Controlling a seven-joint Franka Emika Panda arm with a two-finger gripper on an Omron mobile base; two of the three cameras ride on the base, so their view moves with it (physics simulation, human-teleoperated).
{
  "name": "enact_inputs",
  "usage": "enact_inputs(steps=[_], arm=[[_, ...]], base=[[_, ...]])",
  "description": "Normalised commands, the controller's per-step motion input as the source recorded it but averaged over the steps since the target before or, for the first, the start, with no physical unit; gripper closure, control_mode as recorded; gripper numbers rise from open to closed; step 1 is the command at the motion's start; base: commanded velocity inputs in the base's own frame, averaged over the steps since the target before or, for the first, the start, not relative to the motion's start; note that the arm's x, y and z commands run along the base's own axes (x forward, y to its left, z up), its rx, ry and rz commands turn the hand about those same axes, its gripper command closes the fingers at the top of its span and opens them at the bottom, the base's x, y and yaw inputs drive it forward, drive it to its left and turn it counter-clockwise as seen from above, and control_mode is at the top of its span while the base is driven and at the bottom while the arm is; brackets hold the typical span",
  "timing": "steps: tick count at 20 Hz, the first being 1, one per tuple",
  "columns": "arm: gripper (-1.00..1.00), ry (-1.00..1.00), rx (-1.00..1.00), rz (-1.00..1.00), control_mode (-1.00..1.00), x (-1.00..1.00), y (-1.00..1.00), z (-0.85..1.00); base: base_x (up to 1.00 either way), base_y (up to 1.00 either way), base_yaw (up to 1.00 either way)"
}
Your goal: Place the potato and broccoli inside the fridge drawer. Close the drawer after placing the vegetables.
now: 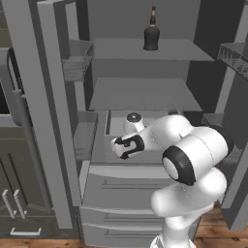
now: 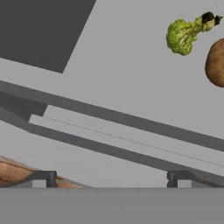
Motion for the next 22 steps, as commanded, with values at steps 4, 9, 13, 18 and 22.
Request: enact_inputs(steps=[4,9,13,18,22], arm=[[-1.00,-0.08,0.00,0.00,-1.00,0.60,0.00,0.11],[-1.00,-0.14,0.00,0.00,-1.00,0.57,0.00,0.16],[-1.00,-0.17,0.00,0.00,-1.00,0.59,0.00,0.16],[-1.00,-0.14,0.00,0.00,-1.00,0.62,-0.02,0.13],[-1.00,-0.15,0.00,0.00,-1.00,0.57,-0.03,0.04]], base=[[0.00,0.00,0.00],[0.00,0.00,0.00],[0.00,0.00,0.00],[0.00,0.00,0.00],[0.00,0.00,0.00]])
